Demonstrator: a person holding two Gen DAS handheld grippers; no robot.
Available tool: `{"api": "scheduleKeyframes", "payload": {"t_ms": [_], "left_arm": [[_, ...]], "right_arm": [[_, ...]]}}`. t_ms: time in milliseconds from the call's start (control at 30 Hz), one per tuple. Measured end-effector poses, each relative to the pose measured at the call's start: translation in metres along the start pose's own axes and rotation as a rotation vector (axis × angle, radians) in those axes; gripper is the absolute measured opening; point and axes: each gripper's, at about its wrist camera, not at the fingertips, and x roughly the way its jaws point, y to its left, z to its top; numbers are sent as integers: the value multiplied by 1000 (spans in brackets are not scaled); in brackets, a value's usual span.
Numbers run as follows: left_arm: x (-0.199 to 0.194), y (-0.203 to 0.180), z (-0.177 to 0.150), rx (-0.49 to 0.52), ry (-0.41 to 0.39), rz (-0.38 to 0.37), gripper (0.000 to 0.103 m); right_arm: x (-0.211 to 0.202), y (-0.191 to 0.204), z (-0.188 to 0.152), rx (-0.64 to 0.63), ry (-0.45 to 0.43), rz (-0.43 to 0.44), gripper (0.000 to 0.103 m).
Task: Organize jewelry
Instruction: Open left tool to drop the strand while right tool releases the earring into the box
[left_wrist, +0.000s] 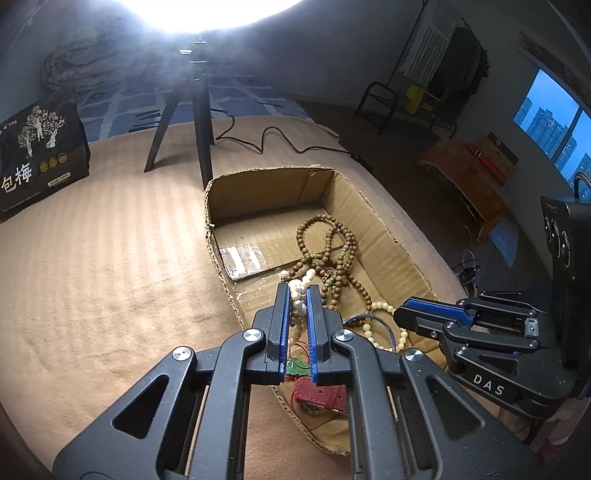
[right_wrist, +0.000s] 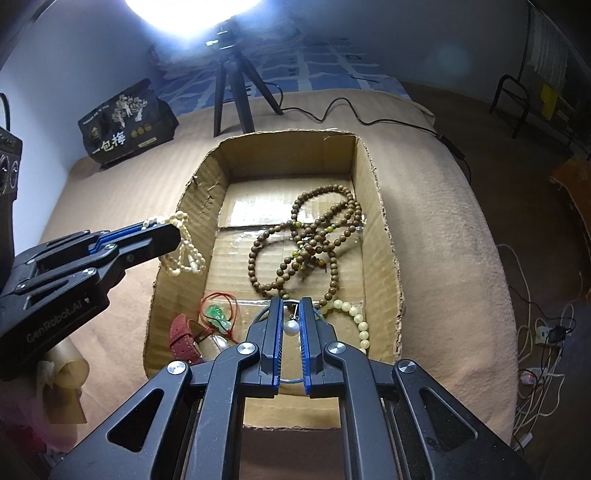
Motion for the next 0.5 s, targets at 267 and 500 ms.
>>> {"api": "scheduleKeyframes", "payload": {"t_ms": [267,500], "left_arm": [[1,2,1,-7,8,25,7],[-2,4,1,-15,-5,53,45]], "right_arm": [[2,4,0,-15,7,-6,12],[1,6,-1,-31,-1,-33,59]]}}
